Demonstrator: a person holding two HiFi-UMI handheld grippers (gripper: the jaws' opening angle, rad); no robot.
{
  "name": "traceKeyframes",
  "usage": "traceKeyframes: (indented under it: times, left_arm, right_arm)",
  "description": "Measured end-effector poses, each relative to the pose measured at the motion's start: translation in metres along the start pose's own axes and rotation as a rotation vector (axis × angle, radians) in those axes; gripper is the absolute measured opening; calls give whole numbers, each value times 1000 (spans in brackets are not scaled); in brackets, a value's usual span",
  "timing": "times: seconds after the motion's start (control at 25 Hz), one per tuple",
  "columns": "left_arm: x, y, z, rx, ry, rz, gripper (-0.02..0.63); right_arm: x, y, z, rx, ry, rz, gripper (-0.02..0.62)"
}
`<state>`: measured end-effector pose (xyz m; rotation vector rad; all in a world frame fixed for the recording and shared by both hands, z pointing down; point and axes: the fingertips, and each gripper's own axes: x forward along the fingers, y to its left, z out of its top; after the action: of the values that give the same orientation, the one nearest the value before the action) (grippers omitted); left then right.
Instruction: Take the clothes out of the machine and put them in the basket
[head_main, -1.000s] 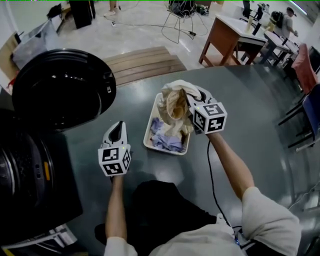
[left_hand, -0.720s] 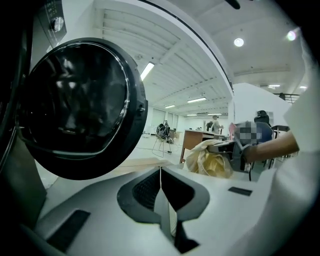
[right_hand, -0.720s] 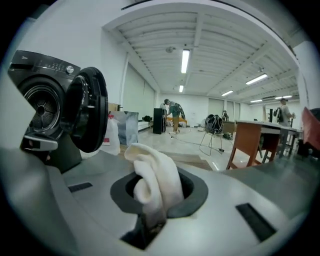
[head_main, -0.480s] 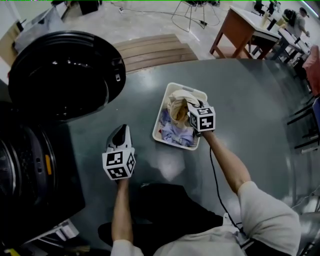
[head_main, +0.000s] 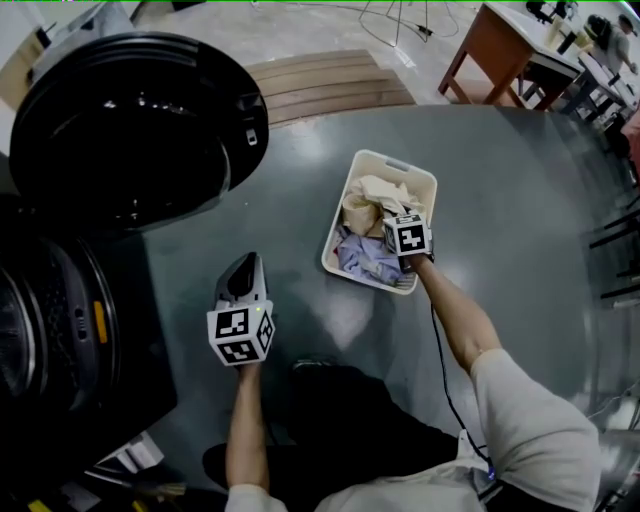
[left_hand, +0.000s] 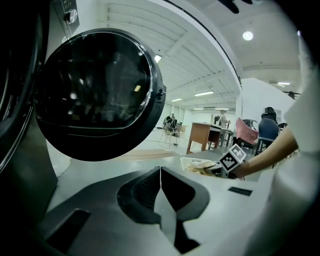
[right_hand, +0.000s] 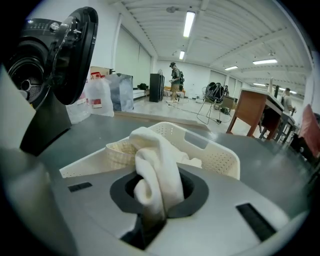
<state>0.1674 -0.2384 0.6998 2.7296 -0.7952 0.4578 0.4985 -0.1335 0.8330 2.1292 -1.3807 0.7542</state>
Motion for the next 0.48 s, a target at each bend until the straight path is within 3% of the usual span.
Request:
traceKeyframes:
  times: [0.36, 0.48]
  left_arm:
    - [0, 6, -3, -9, 3, 6, 25]
    - [-3, 7, 1, -7, -3, 6, 25]
  right_arm:
    - [13, 6, -11, 68, 30, 13, 94]
    - [13, 13, -11, 75, 39, 51, 212]
